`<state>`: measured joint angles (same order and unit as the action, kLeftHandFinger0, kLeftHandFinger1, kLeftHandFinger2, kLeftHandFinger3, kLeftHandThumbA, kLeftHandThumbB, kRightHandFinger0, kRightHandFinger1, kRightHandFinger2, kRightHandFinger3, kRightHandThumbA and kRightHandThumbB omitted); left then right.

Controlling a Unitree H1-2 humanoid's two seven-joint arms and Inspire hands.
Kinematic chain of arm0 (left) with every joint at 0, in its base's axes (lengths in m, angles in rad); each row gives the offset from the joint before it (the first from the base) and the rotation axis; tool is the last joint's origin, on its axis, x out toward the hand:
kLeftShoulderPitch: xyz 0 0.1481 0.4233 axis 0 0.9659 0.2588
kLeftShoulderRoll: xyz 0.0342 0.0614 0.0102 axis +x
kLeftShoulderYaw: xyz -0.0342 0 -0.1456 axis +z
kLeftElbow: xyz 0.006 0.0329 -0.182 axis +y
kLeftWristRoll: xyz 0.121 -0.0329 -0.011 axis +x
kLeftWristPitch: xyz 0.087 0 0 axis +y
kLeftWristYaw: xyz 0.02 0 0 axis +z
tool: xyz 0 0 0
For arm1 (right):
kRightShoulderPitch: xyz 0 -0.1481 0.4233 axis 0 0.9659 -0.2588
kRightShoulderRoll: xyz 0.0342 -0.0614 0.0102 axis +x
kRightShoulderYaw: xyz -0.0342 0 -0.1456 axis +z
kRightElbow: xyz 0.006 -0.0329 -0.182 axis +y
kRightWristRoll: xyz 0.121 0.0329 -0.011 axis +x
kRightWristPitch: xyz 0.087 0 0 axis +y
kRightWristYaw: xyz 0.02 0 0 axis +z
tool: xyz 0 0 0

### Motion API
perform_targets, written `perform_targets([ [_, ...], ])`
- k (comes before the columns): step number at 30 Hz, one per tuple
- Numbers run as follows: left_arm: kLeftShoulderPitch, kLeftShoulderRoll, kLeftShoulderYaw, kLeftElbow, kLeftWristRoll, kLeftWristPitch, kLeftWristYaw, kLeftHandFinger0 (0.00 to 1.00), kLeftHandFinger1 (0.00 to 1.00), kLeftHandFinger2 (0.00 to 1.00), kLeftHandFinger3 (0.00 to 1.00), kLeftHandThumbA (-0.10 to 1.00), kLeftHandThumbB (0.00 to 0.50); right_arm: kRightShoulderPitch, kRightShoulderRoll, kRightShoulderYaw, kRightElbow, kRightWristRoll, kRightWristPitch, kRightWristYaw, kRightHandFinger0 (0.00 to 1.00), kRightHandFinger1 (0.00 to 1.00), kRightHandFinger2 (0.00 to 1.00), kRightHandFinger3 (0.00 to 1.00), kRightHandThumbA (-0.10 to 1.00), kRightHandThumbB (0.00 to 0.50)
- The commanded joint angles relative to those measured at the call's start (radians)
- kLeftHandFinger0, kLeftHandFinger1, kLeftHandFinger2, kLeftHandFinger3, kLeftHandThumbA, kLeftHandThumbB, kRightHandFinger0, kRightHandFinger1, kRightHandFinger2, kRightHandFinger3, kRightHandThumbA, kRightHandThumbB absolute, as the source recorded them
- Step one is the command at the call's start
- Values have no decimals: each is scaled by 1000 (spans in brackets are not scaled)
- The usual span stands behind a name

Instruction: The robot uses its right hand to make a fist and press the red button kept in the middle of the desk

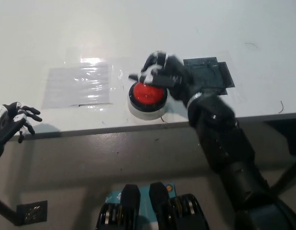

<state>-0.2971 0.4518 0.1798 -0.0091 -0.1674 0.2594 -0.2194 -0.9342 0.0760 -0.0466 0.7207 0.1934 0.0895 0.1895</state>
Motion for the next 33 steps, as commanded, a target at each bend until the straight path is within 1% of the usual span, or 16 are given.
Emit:
perform_targets([
  [1, -9, 27, 13, -23, 5, -5, 3, 153, 284, 450, 581, 535, 0, -128, -20, -29, -112, 37, 109, -17, 0, 42, 356, 315, 1000, 479],
  [8, 6, 24, 18, -18, -4, -7, 0, 148, 285, 429, 565, 526, 0, -129, -33, -55, -203, 35, 157, -46, 0, 45, 337, 292, 1000, 478],
  [10, 7, 25, 17, -11, -4, -16, -3, 162, 285, 424, 574, 528, 0, -121, -45, -57, -208, 35, 157, -35, 0, 1, 230, 162, 1000, 493],
  [11, 12, 24, 18, -11, -6, -20, -4, 172, 288, 426, 579, 532, 0, -113, -49, -54, -217, 29, 156, -35, 31, 50, 262, 196, 1000, 479],
  [12, 14, 24, 18, -11, -6, -23, -5, 176, 289, 427, 581, 535, 0, -103, -57, -51, -229, 22, 151, -34, 4, 66, 260, 154, 1000, 480],
  [14, 16, 23, 16, -21, -3, -13, -1, 165, 290, 431, 579, 540, 0, -81, -74, -60, -279, 29, 176, -33, 150, 261, 401, 283, 1000, 476],
  [15, 17, 23, 18, -20, -5, -12, -2, 164, 290, 433, 578, 542, 0, -77, -81, -59, -291, 30, 184, -30, 116, 215, 307, 189, 1000, 474],
  [18, 20, 23, 20, -19, -6, -20, -2, 164, 292, 432, 575, 542, 0, -45, -139, -42, -367, 22, 194, 12, 304, 391, 449, 454, 1000, 452],
  [19, 19, 21, 25, -8, -12, -32, -3, 144, 277, 419, 561, 536, 0, -40, -154, -37, -388, 18, 208, 15, 340, 450, 501, 546, 1000, 455],
  [20, 19, 22, 26, -8, -13, -32, -3, 142, 275, 417, 558, 533, 0, -40, -155, -34, -388, 19, 209, 13, 318, 412, 468, 554, 1000, 457],
  [21, 20, 24, 25, -7, -7, -29, -2, 165, 291, 431, 568, 535, 0, -22, -189, -43, -439, 35, 234, 28, 394, 501, 533, 682, 1000, 466],
  [23, 25, 24, 24, -20, 2, -9, 9, 193, 308, 450, 580, 544, 0, 0, -218, -50, -475, 36, 239, 26, 443, 581, 620, 752, 1000, 453],
  [24, 26, 23, 26, -21, -1, -10, 7, 189, 304, 455, 586, 541, 0, 22, -243, -66, -501, 45, 242, 27, 419, 607, 635, 776, 1000, 450],
  [26, 30, 24, 29, -13, -6, -21, 4, 190, 302, 450, 582, 538, 0, 47, -260, -77, -526, 51, 243, 19, 434, 611, 653, 800, 1000, 455],
  [28, 33, 24, 34, -12, -10, -21, 2, 172, 288, 435, 581, 533, 0, 83, -308, -93, -529, 65, 220, 46, 542, 661, 695, 823, 1000, 459],
  [33, 43, 28, 38, -15, -3, -33, 4, 212, 321, 465, 592, 533, 0, 155, -342, -129, -608, 106, 240, 48, 516, 674, 722, 851, 1000, 433],
])
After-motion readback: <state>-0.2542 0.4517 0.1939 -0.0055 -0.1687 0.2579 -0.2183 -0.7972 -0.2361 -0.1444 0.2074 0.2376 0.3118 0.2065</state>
